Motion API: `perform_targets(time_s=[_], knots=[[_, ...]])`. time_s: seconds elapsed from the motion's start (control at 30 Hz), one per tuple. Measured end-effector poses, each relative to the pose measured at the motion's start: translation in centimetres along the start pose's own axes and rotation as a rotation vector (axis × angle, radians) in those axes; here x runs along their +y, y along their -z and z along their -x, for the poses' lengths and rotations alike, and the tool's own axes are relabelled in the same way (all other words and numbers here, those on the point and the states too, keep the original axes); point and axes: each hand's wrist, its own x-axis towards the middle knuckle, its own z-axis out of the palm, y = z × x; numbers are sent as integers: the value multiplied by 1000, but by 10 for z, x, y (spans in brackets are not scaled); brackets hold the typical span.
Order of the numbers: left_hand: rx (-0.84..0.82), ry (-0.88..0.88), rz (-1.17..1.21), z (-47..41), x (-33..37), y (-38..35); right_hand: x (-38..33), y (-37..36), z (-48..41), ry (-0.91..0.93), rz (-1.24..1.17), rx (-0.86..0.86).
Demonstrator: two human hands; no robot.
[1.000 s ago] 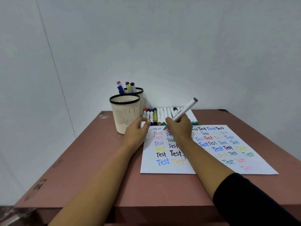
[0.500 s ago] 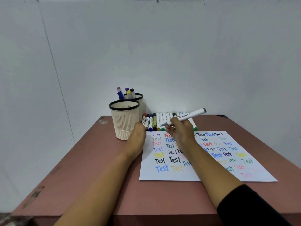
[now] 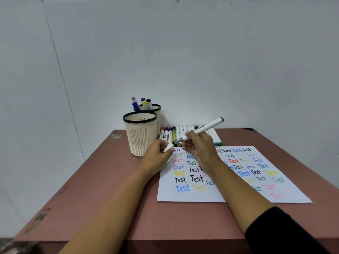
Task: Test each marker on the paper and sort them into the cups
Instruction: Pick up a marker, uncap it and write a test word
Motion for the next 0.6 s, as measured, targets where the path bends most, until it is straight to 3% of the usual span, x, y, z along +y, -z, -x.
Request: perform_targets(time_s=[0.2, 0.37, 0.6], knots=[[-17, -56, 25, 2, 2, 1, 1, 1, 0, -2, 50, -6], [-27, -138, 18, 4, 5, 1, 2, 1, 3, -87, 126, -114], [93, -247, -52, 5, 6, 0, 2, -1, 7, -114, -7, -171]])
